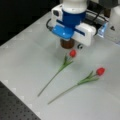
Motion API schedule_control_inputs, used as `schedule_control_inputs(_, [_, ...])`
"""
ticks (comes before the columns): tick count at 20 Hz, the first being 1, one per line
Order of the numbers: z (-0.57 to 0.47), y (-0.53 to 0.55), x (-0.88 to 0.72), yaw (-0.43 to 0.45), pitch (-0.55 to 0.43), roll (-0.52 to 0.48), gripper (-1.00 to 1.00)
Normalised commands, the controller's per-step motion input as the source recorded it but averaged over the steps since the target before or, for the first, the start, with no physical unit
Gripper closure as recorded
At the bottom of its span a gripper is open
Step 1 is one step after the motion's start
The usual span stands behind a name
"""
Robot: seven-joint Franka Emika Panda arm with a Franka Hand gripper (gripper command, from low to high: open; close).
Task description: Flower insertion into a vase
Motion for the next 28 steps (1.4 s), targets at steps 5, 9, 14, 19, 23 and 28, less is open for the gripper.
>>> schedule_control_inputs(5, [-0.21,-0.21,0.50,0.086,0.065,-0.124,-1.00])
schedule_control_inputs(9, [-0.28,-0.12,0.40,0.139,0.091,-0.150,-1.00])
schedule_control_inputs(14, [-0.37,-0.05,0.28,0.142,0.094,-0.091,-1.00])
schedule_control_inputs(19, [-0.37,-0.07,0.20,0.179,0.087,-0.124,-1.00])
schedule_control_inputs(23, [-0.14,-0.11,0.11,0.241,0.035,-0.100,-1.00])
schedule_control_inputs(28, [-0.13,-0.09,0.08,0.178,-0.034,-0.107,-1.00])
